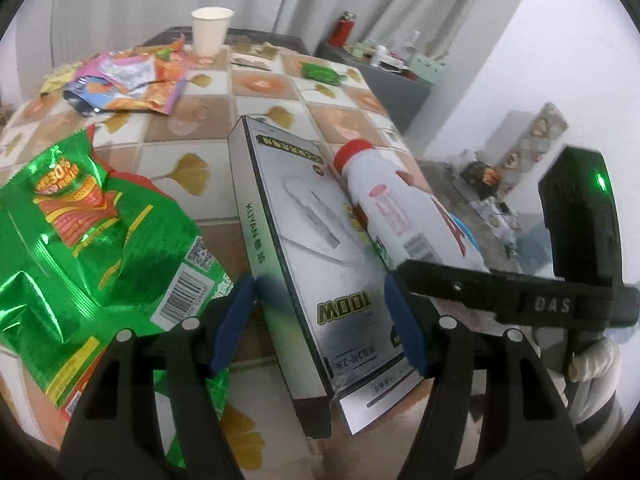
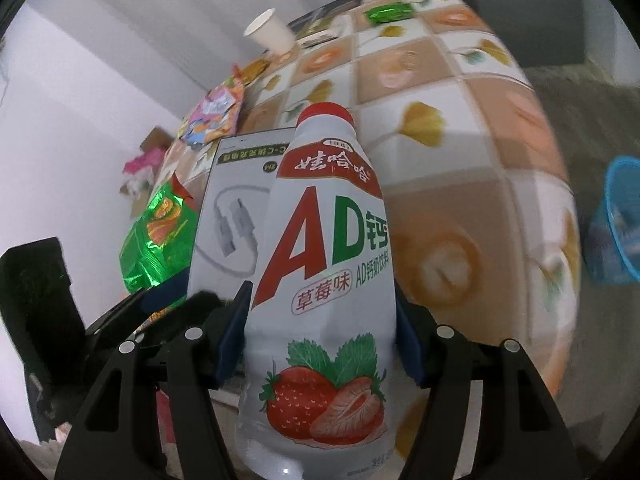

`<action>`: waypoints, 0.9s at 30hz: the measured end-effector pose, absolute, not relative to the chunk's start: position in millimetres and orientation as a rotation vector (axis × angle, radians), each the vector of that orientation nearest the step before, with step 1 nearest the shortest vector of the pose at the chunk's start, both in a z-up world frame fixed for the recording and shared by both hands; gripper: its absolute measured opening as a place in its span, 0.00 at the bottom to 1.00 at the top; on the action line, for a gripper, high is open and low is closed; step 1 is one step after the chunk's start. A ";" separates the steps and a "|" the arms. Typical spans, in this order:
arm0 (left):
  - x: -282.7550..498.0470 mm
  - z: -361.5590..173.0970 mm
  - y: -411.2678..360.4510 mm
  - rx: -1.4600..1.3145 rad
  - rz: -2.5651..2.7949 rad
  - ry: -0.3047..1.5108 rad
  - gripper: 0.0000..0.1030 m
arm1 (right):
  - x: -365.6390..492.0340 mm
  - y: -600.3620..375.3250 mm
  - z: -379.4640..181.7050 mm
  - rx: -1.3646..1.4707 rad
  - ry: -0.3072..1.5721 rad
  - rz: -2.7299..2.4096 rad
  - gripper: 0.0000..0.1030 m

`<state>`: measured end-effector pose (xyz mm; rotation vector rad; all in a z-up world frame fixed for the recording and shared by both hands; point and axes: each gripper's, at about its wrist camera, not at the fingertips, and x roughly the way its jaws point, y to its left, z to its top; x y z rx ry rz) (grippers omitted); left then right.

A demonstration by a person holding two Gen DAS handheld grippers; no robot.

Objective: Collect trash
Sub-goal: 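Carry the cable box and AD bottle with both tools toward the wastebasket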

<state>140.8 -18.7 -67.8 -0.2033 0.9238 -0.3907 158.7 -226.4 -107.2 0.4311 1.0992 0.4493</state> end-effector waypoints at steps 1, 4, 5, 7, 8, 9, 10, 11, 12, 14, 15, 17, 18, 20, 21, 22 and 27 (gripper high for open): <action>141.3 -69.0 -19.1 -0.214 -0.402 0.930 0.62 | 153.2 -231.9 -105.1 0.441 1.084 0.431 0.61; 140.0 -66.7 -21.4 -0.213 -0.411 0.933 0.69 | 146.5 -243.7 -100.8 0.445 1.050 0.371 0.61; 139.3 -64.2 -23.8 -0.203 -0.414 0.931 0.73 | 144.7 -248.6 -99.4 0.446 1.036 0.348 0.61; 138.2 -58.5 -28.2 -0.182 -0.409 0.916 0.80 | 143.8 -256.1 -98.9 0.453 1.023 0.322 0.61; 138.3 -55.7 -30.6 -0.170 -0.401 0.907 0.82 | 143.0 -259.0 -98.8 0.451 1.016 0.308 0.61; 139.4 -53.5 -33.5 -0.158 -0.390 0.903 0.82 | 142.3 -261.2 -98.7 0.445 1.011 0.297 0.61; 142.0 -52.4 -35.7 -0.151 -0.377 0.906 0.83 | 141.3 -263.1 -98.5 0.443 1.008 0.292 0.61; 144.8 -52.0 -37.4 -0.148 -0.363 0.911 0.84 | 140.7 -264.6 -98.6 0.442 1.004 0.289 0.61; 149.9 -52.7 -40.5 -0.147 -0.332 0.923 0.85 | 140.3 -266.1 -98.7 0.445 1.000 0.289 0.61; 159.2 -54.4 -45.3 -0.145 -0.298 0.942 0.85 | 139.0 -268.8 -100.2 0.449 0.994 0.283 0.61; 163.7 -55.7 -47.8 -0.135 -0.288 0.950 0.85 | 137.7 -270.7 -100.7 0.451 0.991 0.280 0.61; 171.6 -59.6 -58.9 -0.090 -0.268 0.973 0.85 | 137.5 -274.7 -102.9 0.465 0.987 0.279 0.61; 174.1 -61.6 -64.4 -0.062 -0.257 0.978 0.85 | 136.2 -275.6 -103.2 0.468 0.985 0.278 0.61; 175.7 -64.0 -72.3 -0.014 -0.233 0.978 0.85 | 135.1 -278.3 -103.5 0.468 0.978 0.274 0.61; 176.2 -65.5 -74.9 0.001 -0.227 0.978 0.85 | 134.7 -279.4 -103.9 0.468 0.977 0.273 0.61; 177.6 -67.0 -78.5 0.019 -0.220 0.979 0.85 | 133.8 -280.6 -104.6 0.470 0.975 0.273 0.61; 185.7 -75.3 -86.0 0.058 -0.191 0.996 0.85 | 132.3 -283.2 -106.9 0.472 0.977 0.287 0.61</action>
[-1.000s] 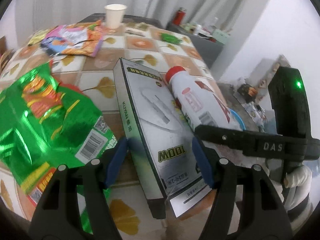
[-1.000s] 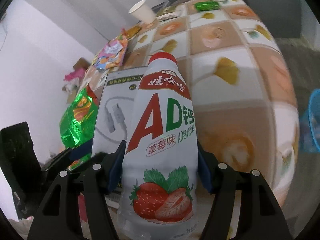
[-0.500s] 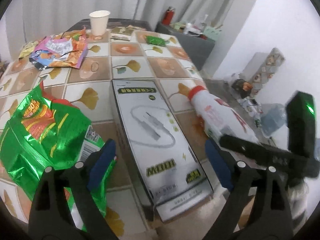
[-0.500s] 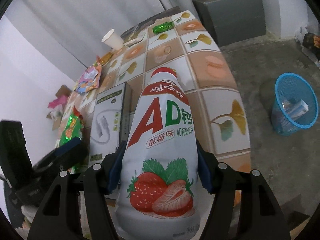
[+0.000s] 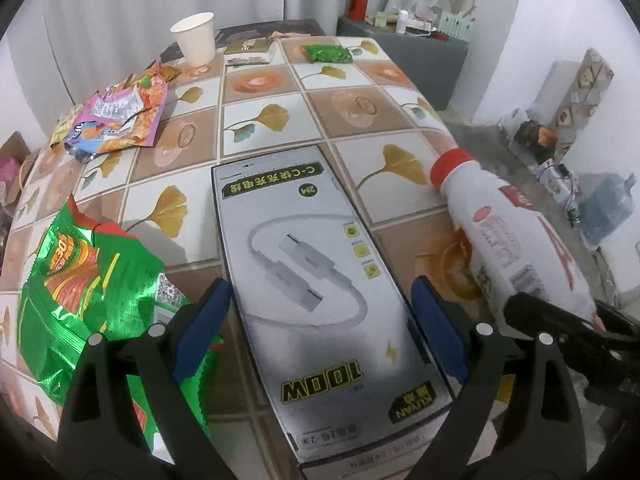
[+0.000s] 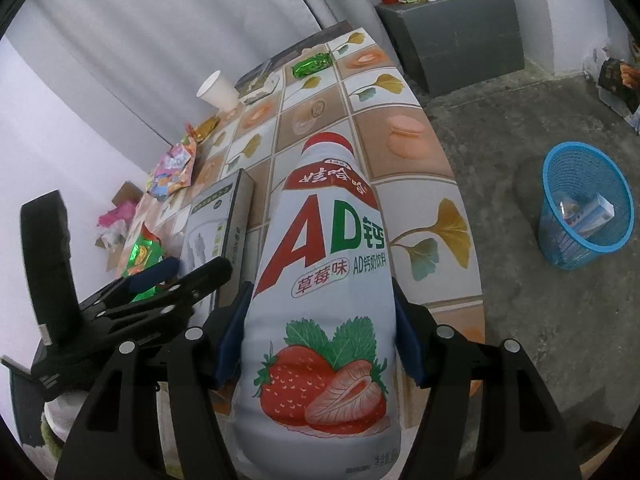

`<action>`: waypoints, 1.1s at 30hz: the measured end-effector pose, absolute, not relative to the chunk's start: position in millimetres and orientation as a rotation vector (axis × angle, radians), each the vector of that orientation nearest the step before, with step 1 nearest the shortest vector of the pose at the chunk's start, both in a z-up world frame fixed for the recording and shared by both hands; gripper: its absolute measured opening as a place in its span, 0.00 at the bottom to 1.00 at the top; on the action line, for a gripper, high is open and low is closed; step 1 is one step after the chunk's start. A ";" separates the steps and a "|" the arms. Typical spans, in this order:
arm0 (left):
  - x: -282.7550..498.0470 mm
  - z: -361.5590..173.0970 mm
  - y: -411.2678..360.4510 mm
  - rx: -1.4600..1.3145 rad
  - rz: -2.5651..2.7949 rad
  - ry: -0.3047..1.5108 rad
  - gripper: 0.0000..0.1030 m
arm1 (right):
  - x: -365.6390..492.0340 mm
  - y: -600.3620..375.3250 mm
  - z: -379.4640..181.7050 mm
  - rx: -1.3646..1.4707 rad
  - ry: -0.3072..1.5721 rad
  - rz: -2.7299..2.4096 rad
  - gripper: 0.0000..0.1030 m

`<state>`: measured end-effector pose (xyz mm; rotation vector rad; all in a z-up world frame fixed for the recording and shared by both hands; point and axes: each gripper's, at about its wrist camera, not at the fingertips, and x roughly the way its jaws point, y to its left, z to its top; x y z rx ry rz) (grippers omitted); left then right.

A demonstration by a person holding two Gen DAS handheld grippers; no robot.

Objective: Collect trash
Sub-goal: 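Carry the cable box and AD bottle with both tools toward the wastebasket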

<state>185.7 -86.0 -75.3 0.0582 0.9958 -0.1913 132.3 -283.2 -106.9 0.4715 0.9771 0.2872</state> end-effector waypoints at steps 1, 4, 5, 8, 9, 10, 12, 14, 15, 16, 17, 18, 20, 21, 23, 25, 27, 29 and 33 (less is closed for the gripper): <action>186.5 -75.7 -86.6 0.065 -0.191 0.992 0.85 | 132.6 -283.6 -107.0 0.472 0.977 0.289 0.61; 185.8 -75.9 -90.0 0.101 -0.200 0.973 0.85 | 131.3 -285.4 -107.9 0.480 0.981 0.298 0.61; 185.5 -75.7 -89.7 0.109 -0.207 0.967 0.85 | 130.5 -286.7 -108.2 0.485 0.983 0.301 0.61; 178.4 -73.9 -90.8 0.138 -0.253 0.975 0.84 | 128.5 -289.8 -108.4 0.499 0.987 0.309 0.61; 174.8 -73.0 -91.1 0.149 -0.272 0.979 0.84 | 127.9 -291.2 -108.7 0.507 0.989 0.314 0.61; 168.7 -71.9 -91.3 0.166 -0.303 0.987 0.84 | 126.7 -293.1 -108.9 0.513 0.991 0.318 0.61; 157.1 -73.0 -94.0 0.221 -0.350 1.013 0.84 | 125.0 -294.1 -109.5 0.515 0.994 0.322 0.61; 149.9 -73.7 -95.8 0.264 -0.347 1.011 0.85 | 124.8 -293.8 -110.6 0.518 0.998 0.323 0.61; 148.4 -74.3 -96.0 0.274 -0.342 1.010 0.85 | 124.8 -293.7 -111.2 0.520 0.999 0.323 0.61; 148.6 -74.9 -96.4 0.279 -0.332 1.011 0.85 | 124.7 -293.3 -111.7 0.522 1.001 0.322 0.61; 149.7 -75.6 -95.5 0.277 -0.323 1.018 0.86 | 124.8 -292.8 -111.9 0.522 1.003 0.321 0.61; 152.0 -76.4 -95.0 0.269 -0.308 1.030 0.86 | 125.8 -292.4 -111.7 0.520 1.004 0.321 0.61; 156.2 -76.5 -93.9 0.238 -0.288 1.049 0.86 | 125.7 -291.7 -110.9 0.515 1.004 0.319 0.61; 157.4 -76.2 -93.1 0.230 -0.285 1.049 0.86 | 125.6 -291.8 -110.9 0.514 1.004 0.319 0.61; 159.9 -75.0 -93.2 0.219 -0.274 1.042 0.86 | 126.5 -291.7 -110.9 0.516 1.006 0.318 0.61; 162.9 -75.6 -93.1 0.220 -0.260 1.038 0.86 | 127.0 -291.3 -111.6 0.517 1.010 0.318 0.61; 165.6 -77.2 -92.4 0.213 -0.255 1.040 0.86 | 127.3 -290.8 -111.4 0.514 1.014 0.316 0.61; 168.5 -80.2 -91.7 0.202 -0.251 1.051 0.86 | 127.6 -291.1 -111.4 0.514 1.018 0.314 0.61; 168.3 -82.7 -91.2 0.190 -0.259 1.054 0.86 | 131.7 -293.3 -110.5 0.516 1.019 0.305 0.61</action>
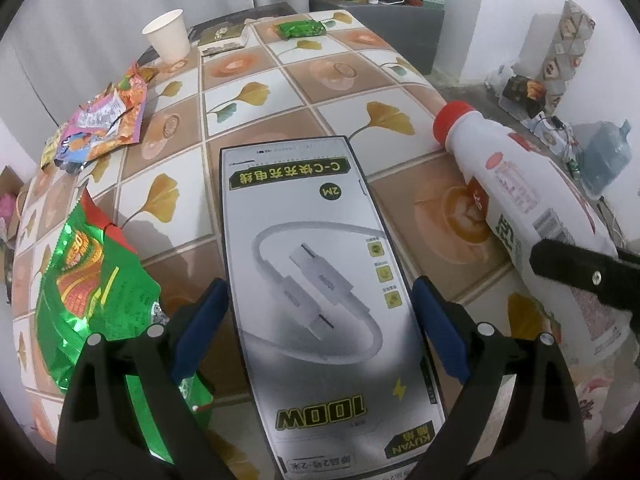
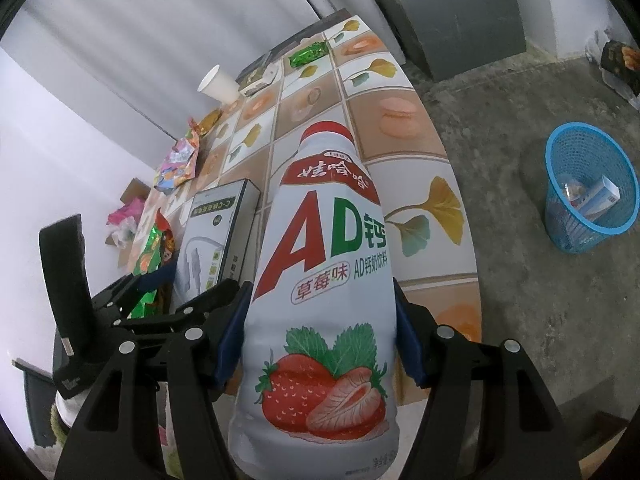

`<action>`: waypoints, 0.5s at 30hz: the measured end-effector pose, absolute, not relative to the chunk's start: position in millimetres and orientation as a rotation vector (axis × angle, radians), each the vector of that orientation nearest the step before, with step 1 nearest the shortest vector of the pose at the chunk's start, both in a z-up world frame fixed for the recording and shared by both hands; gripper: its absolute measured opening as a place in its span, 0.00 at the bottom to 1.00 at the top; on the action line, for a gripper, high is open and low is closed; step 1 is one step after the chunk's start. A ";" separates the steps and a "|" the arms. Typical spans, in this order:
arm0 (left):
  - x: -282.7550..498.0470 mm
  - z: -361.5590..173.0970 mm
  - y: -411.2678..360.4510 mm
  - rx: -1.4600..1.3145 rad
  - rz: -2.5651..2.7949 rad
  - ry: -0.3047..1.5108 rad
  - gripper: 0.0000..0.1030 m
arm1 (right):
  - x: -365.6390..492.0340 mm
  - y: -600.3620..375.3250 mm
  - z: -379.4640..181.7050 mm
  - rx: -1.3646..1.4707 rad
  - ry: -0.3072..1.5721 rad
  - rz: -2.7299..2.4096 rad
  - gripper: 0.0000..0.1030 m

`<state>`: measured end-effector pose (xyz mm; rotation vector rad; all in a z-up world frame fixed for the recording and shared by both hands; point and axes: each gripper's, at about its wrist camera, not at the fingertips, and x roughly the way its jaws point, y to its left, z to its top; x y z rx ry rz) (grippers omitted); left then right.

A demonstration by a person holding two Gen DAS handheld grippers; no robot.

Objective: Collect trash
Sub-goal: 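Carry the cable box and AD bottle with both tools toward the wastebasket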

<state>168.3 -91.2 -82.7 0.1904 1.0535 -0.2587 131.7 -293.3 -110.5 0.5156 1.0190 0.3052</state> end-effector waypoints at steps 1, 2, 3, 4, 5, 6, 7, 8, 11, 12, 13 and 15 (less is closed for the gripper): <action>168.1 -82.7 -91.4 0.194 -0.262 1.051 0.86 | 134.3 -294.1 -110.8 0.517 1.021 0.301 0.62; 167.9 -82.7 -91.5 0.197 -0.268 1.047 0.86 | 134.5 -294.0 -111.4 0.521 1.025 0.298 0.63; 167.5 -82.7 -91.3 0.195 -0.273 1.042 0.86 | 136.8 -294.5 -111.8 0.525 1.029 0.295 0.66; 167.1 -82.8 -91.5 0.194 -0.277 1.039 0.85 | 139.1 -294.5 -112.1 0.524 1.034 0.294 0.66; 167.0 -82.7 -91.3 0.192 -0.282 1.036 0.85 | 141.5 -294.4 -112.6 0.522 1.041 0.291 0.66; 166.7 -82.7 -91.2 0.190 -0.286 1.034 0.85 | 143.5 -294.2 -113.4 0.522 1.047 0.290 0.67; 167.1 -82.9 -90.8 0.189 -0.291 1.031 0.85 | 145.6 -294.0 -114.2 0.524 1.053 0.294 0.69; 167.3 -83.0 -90.5 0.189 -0.294 1.029 0.85 | 147.4 -293.8 -114.8 0.528 1.057 0.297 0.69; 167.9 -83.5 -91.9 0.203 -0.300 1.035 0.85 | 154.2 -294.3 -117.7 0.547 1.073 0.313 0.69; 168.6 -83.1 -92.9 0.209 -0.300 1.040 0.85 | 156.9 -294.9 -117.9 0.550 1.074 0.320 0.70; 169.4 -83.2 -93.3 0.212 -0.300 1.042 0.85 | 158.7 -295.2 -118.0 0.550 1.077 0.324 0.72; 169.5 -83.2 -94.7 0.223 -0.298 1.042 0.85 | 162.7 -296.7 -118.3 0.553 1.084 0.336 0.72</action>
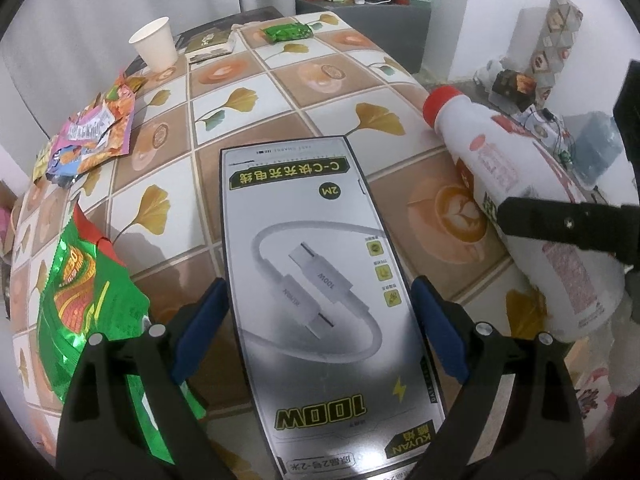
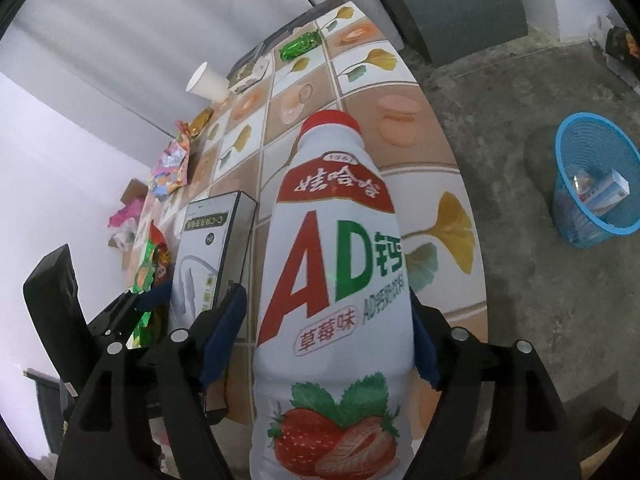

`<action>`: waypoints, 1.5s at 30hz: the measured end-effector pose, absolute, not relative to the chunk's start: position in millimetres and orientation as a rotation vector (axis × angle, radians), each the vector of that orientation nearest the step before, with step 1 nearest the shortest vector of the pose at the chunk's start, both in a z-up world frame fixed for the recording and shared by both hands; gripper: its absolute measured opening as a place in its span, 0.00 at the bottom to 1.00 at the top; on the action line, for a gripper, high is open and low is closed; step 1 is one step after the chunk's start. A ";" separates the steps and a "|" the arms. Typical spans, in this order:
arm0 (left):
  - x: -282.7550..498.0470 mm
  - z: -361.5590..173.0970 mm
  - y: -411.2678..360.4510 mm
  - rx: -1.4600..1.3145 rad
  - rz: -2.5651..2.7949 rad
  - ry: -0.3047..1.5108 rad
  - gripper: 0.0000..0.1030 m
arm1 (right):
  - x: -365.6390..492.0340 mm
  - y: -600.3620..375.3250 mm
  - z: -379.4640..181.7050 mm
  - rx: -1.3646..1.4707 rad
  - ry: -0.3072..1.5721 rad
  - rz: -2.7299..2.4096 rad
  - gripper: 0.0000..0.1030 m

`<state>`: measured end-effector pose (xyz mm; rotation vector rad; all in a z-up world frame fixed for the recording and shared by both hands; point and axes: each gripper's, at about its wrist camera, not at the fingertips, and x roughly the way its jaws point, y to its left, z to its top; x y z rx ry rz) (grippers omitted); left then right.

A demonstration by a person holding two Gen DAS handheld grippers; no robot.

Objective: Collect trash
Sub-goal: 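Carry the cable box and AD bottle with both tools toward the wastebasket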

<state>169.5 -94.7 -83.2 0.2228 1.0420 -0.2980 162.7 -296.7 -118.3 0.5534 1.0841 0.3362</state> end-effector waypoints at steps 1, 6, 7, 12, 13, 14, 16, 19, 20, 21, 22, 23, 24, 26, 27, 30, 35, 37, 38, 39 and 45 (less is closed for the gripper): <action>170.1 -83.4 -94.5 0.223 -0.297 1.043 0.85 | 164.3 -298.2 -118.9 0.556 1.091 0.340 0.72; 170.5 -84.1 -96.3 0.230 -0.278 1.044 0.84 | 166.2 -297.4 -118.1 0.500 1.133 0.367 0.72; 170.8 -84.4 -97.2 0.232 -0.271 1.045 0.84 | 165.4 -297.0 -117.7 0.487 1.140 0.377 0.72; 171.4 -84.9 -100.1 0.245 -0.258 1.048 0.83 | 164.7 -298.6 -116.4 0.441 1.181 0.432 0.72; 172.2 -85.5 -99.7 0.248 -0.256 1.049 0.83 | 165.6 -299.8 -116.6 0.432 1.188 0.433 0.73; 172.5 -85.8 -100.1 0.252 -0.252 1.050 0.83 | 167.9 -301.5 -117.4 0.420 1.198 0.430 0.73; 172.8 -86.1 -100.8 0.257 -0.246 1.051 0.83 | 172.9 -305.2 -120.1 0.412 1.209 0.431 0.75; 173.4 -86.4 -101.7 0.263 -0.243 1.052 0.82 | 181.0 -312.7 -125.5 0.441 1.223 0.432 0.75; 173.8 -86.7 -101.8 0.264 -0.241 1.052 0.82 | 182.6 -314.1 -126.6 0.452 1.222 0.434 0.75; 173.9 -86.9 -102.3 0.266 -0.238 1.053 0.82 | 184.2 -315.9 -128.2 0.465 1.221 0.440 0.75; 174.1 -87.3 -102.9 0.270 -0.235 1.052 0.81 | 185.3 -316.7 -129.8 0.475 1.220 0.443 0.75; 174.2 -87.4 -103.7 0.273 -0.233 1.052 0.81 | 185.8 -317.8 -131.6 0.488 1.217 0.443 0.75; 174.8 -87.5 -104.0 0.275 -0.231 1.051 0.81 | 185.3 -318.1 -132.4 0.493 1.213 0.442 0.75; 175.5 -87.6 -104.8 0.282 -0.227 1.048 0.81 | 184.3 -317.5 -133.0 0.499 1.199 0.438 0.75; 174.9 -87.3 -105.4 0.284 -0.226 1.047 0.80 | 183.5 -317.5 -133.2 0.502 1.191 0.435 0.75; 175.3 -86.7 -107.2 0.289 -0.222 1.044 0.80 | 180.9 -318.5 -133.4 0.511 1.175 0.425 0.74; 174.6 -84.2 -110.3 0.298 -0.220 1.035 0.80 | 175.8 -320.2 -134.1 0.530 1.152 0.411 0.72; 174.3 -82.8 -111.5 0.299 -0.223 1.032 0.80 | 173.2 -322.9 -135.1 0.553 1.142 0.404 0.70; 174.1 -81.6 -111.8 0.297 -0.224 1.030 0.80 | 172.0 -325.0 -135.5 0.563 1.140 0.408 0.69; 173.8 -80.0 -112.3 0.295 -0.225 1.026 0.79 | 170.5 -326.7 -136.0 0.576 1.136 0.410 0.69; 172.1 -69.2 -113.4 0.278 -0.229 0.998 0.79 | 163.3 -333.3 -138.4 0.636 1.117 0.422 0.69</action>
